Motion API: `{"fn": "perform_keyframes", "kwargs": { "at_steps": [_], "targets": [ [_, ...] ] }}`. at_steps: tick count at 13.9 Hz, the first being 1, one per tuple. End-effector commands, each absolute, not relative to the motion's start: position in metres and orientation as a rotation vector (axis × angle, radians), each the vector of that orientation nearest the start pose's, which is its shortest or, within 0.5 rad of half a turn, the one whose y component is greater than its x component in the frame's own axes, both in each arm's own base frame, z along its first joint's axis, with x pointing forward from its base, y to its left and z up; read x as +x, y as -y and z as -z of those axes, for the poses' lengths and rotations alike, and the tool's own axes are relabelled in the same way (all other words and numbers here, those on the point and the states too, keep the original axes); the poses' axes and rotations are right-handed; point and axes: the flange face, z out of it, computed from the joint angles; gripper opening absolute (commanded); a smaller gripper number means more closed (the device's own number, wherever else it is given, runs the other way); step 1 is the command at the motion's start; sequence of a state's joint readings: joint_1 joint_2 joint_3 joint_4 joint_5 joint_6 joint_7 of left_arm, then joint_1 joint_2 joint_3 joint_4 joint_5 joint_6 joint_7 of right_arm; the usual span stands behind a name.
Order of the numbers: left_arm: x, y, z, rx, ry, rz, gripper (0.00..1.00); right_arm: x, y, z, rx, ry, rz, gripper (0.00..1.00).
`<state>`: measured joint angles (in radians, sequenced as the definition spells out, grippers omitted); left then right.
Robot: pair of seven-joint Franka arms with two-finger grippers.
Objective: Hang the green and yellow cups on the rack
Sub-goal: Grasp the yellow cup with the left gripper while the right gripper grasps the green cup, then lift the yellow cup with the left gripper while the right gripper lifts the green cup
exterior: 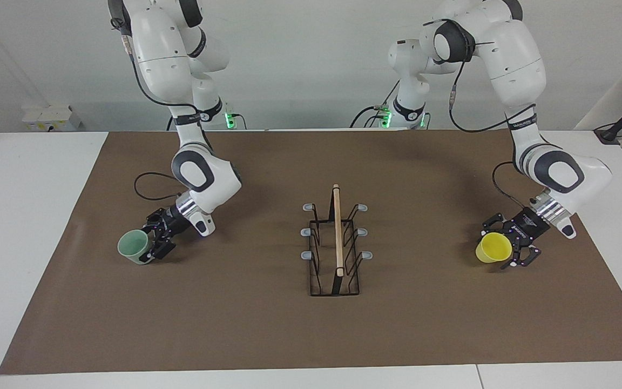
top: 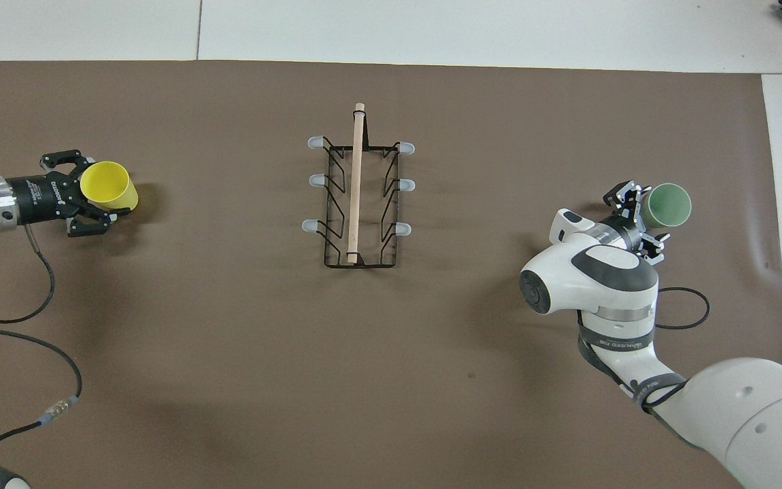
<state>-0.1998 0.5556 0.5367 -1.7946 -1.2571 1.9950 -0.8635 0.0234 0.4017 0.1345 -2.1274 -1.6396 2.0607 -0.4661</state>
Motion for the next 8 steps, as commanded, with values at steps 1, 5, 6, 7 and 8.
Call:
{"fn": "perform_keyframes", "kwargs": {
  "at_steps": [1, 5, 6, 7, 8],
  "targets": [
    [0.632, -0.117, -0.279, 1.438, -1.917, 0.432, 0.85, 0.563, -0.028, -0.216, 1.196, -1.621, 0.504, 1.0],
    [0.638, -0.098, -0.281, 1.483, -1.908, 0.402, 0.7, 0.564, -0.008, -0.213, 1.188, -1.626, 0.494, 1.0],
    [0.637, -0.098, -0.282, 1.493, -1.907, 0.402, 0.67, 0.563, -0.008, -0.211, 1.189, -1.641, 0.485, 1.0],
    [0.637, -0.097, -0.285, 1.513, -1.904, 0.401, 0.6, 0.563, -0.008, -0.21, 1.19, -1.646, 0.481, 1.0],
    [0.638, -0.097, -0.294, 1.537, -1.892, 0.387, 0.51, 0.563, -0.008, -0.21, 1.177, -1.651, 0.478, 1.0]
  ]
}}
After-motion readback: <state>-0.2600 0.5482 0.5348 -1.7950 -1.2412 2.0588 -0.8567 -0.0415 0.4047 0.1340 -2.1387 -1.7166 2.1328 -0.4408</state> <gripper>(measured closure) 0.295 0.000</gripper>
